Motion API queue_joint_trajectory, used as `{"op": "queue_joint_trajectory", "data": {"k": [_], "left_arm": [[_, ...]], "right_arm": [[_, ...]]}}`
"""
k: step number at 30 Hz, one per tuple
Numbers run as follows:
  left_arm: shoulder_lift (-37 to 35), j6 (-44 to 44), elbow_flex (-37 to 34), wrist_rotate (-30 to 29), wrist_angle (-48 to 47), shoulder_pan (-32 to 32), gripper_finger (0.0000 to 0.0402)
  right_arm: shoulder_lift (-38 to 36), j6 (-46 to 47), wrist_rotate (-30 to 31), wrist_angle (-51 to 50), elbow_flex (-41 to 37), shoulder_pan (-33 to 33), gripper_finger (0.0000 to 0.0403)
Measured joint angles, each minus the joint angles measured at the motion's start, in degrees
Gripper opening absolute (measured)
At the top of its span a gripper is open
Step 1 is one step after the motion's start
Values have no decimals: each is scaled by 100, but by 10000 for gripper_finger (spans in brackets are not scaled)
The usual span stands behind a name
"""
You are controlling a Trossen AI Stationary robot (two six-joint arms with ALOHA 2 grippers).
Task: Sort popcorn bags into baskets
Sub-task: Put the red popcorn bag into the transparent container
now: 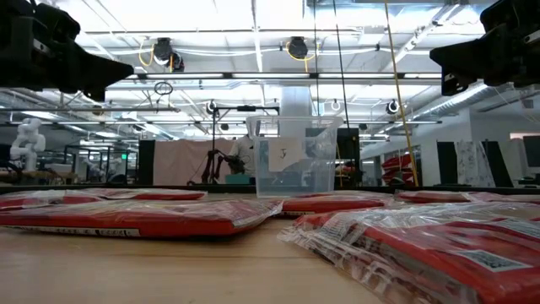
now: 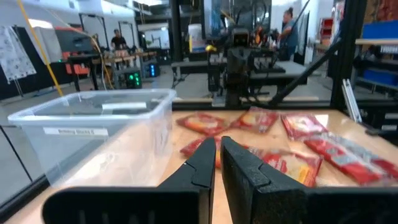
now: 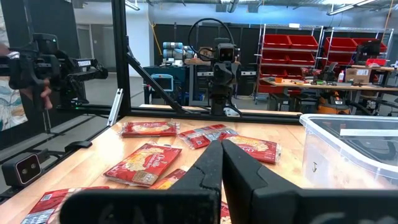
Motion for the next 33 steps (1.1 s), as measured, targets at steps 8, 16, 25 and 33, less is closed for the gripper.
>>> {"op": "queue_joint_trajectory", "data": {"k": [8,16,25,33], "left_arm": [[-1,-96,-1,-3,243,0,33],[4,-324,-1,-10,216,0,33],[413,-357,951,-155,-18,-11,33],[1829,-240,3122,-151,-1007,-11,33]], "right_arm": [[-2,0,1,0,1,0,0],[0,0,1,0,1,0,0],[0,-264,154,217,0,0,0],[-2,-174,154,350,-1,0,0]]}}
